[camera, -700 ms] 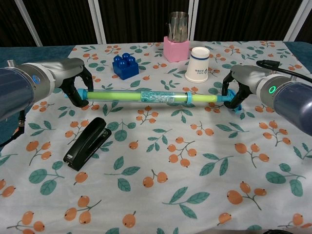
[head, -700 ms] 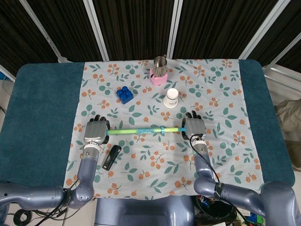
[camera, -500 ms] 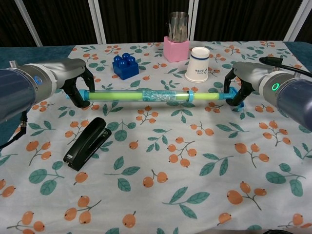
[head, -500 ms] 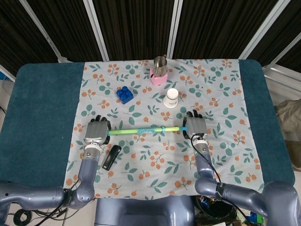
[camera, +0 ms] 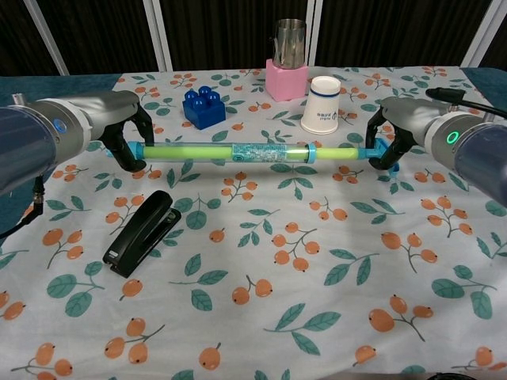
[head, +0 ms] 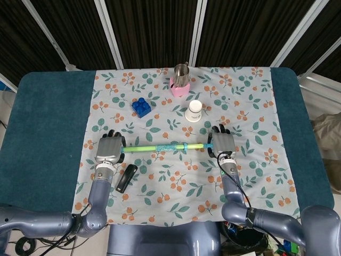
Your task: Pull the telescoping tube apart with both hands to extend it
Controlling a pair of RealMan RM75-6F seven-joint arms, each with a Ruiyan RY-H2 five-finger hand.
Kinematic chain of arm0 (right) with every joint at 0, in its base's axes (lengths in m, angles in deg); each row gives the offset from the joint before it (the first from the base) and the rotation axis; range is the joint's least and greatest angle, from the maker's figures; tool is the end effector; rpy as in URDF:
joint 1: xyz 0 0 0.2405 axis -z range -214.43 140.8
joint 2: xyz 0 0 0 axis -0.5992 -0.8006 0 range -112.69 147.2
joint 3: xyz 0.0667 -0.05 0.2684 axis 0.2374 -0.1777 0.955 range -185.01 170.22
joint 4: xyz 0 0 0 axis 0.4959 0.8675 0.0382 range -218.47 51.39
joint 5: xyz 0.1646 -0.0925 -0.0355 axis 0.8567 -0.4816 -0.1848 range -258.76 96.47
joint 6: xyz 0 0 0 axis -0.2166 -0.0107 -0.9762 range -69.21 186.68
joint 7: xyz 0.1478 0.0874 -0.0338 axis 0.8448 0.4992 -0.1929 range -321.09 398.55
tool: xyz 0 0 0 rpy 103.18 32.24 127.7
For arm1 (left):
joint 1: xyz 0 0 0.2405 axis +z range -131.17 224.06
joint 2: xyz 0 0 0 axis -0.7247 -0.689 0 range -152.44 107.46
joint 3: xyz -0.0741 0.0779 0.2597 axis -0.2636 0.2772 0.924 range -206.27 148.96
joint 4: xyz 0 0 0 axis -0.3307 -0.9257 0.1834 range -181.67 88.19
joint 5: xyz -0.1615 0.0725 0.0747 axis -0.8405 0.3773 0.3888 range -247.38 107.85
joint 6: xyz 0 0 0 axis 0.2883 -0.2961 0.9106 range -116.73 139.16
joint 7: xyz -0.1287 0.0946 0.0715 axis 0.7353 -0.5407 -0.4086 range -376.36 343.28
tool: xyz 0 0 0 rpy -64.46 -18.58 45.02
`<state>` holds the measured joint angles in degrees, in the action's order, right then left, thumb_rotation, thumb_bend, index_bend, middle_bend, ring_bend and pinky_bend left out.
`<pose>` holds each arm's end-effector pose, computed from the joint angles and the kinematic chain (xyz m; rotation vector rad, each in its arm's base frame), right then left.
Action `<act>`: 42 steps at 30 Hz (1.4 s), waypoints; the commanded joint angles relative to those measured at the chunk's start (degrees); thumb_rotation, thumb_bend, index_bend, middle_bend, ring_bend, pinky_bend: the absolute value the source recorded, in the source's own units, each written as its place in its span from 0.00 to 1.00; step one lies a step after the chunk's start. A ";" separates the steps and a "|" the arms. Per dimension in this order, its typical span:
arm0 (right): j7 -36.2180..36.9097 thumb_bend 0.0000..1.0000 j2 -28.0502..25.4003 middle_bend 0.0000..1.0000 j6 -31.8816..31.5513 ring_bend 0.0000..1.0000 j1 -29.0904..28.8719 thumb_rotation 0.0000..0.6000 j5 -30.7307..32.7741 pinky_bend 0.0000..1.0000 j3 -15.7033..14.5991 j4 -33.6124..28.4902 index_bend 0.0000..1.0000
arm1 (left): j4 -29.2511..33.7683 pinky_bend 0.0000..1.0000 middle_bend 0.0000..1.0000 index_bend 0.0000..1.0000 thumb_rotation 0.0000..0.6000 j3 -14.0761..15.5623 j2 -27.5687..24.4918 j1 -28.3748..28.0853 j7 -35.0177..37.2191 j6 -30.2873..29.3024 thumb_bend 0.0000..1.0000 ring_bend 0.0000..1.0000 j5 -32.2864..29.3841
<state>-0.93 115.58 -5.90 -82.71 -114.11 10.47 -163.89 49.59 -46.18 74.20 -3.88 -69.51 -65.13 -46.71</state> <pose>-0.1820 -0.4118 -0.0265 1.4988 -1.1288 0.6862 -0.1377 0.3830 -0.0235 -1.5733 -1.0999 -0.5796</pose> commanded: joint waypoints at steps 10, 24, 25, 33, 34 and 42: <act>-0.18 0.41 -0.18 0.14 -0.63 0.04 -0.05 1.00 -0.11 0.15 0.07 -0.89 0.63 | 0.21 0.20 0.23 0.57 1.00 0.19 -0.27 -0.19 -0.12 0.08 0.41 0.08 -0.25; -0.36 0.41 -3.15 0.14 -1.60 0.04 1.23 1.00 0.18 0.15 -0.10 -1.30 0.64 | 3.21 0.20 0.23 0.58 1.00 1.91 -4.42 1.36 0.10 -0.14 0.41 0.08 0.63; -0.45 0.41 -3.69 0.14 -1.75 0.04 1.42 1.00 0.05 0.15 -0.19 -1.40 0.64 | 3.74 0.20 0.23 0.58 1.00 2.34 -5.23 1.74 0.26 -0.12 0.41 0.08 1.02; 0.25 0.41 -8.72 0.14 -2.68 0.04 4.07 1.00 0.21 0.15 -0.73 -2.90 0.64 | 6.01 0.19 0.23 0.58 1.00 4.47 -12.28 4.79 2.90 1.44 0.41 0.08 2.85; 0.32 0.41 -9.15 0.14 -2.70 0.04 4.29 1.00 0.19 0.15 -0.82 -2.95 0.64 | 6.02 0.19 0.23 0.58 1.00 4.54 -12.81 4.93 3.13 1.71 0.41 0.08 2.90; 0.81 0.41 -11.51 0.14 -2.71 0.04 5.36 1.00 0.89 0.15 -0.66 -3.38 0.64 | 6.04 0.18 0.23 0.58 1.00 4.63 -15.01 4.97 3.84 3.58 0.41 0.08 2.24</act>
<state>-0.15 104.27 -8.57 -77.46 -113.34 9.75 -167.21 55.64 -41.57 59.28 1.14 -65.71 -61.66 -44.43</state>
